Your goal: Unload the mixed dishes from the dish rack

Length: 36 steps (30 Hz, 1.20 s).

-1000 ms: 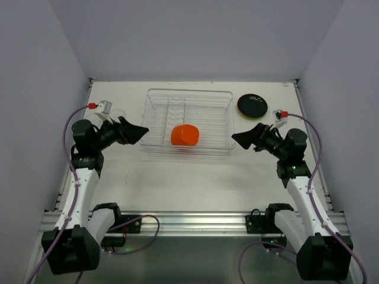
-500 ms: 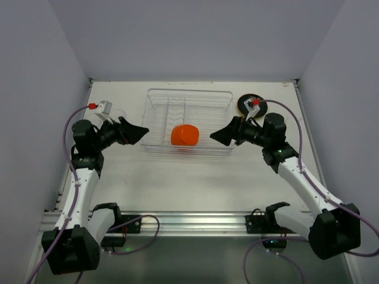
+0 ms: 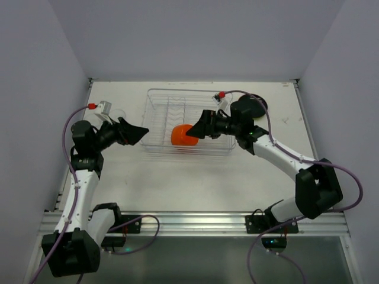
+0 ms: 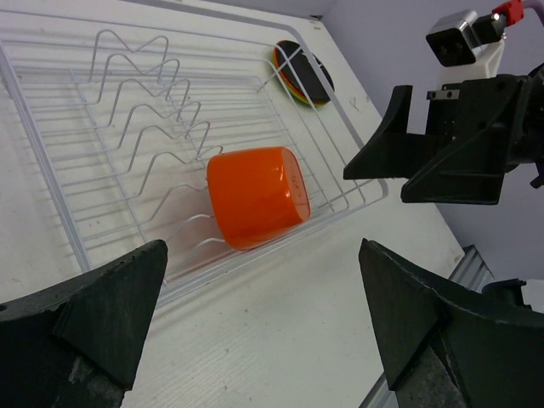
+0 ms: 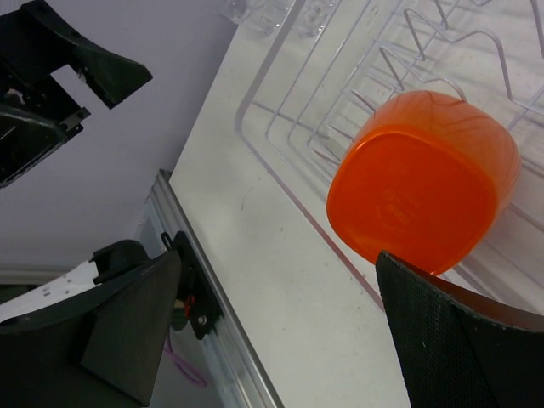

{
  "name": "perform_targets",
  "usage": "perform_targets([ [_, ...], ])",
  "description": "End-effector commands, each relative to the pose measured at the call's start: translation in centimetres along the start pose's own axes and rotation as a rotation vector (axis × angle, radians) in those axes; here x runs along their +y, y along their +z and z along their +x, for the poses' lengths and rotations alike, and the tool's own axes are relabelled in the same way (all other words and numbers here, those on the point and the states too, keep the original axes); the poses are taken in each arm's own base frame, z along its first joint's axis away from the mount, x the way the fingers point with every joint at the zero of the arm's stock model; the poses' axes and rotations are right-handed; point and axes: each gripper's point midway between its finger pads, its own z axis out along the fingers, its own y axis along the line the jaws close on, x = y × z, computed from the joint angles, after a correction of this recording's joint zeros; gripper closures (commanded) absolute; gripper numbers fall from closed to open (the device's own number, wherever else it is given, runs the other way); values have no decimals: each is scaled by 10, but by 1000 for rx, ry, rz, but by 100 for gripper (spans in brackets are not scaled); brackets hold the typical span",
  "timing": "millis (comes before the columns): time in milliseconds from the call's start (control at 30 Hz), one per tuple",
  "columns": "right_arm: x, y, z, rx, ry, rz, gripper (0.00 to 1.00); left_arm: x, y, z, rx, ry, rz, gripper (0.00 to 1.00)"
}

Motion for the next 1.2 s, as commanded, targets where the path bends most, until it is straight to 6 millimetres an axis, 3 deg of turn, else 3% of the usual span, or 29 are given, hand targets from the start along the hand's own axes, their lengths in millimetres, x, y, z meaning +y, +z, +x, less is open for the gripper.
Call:
perform_targets([
  [0,4,12,-24,-58,-17,7,1,-7,-3,-5,-22,22,29,0],
  [433,-30,47,-20,-12,35,88,1,-5,-2,-4,-17,14,27,0],
  [833,-52,48,-4,-2,66,156,1,-5,0,-2,-9,1,31,0],
  [1167,-73,45,13,25,89,228,1,-20,12,-6,7,13,72,0],
])
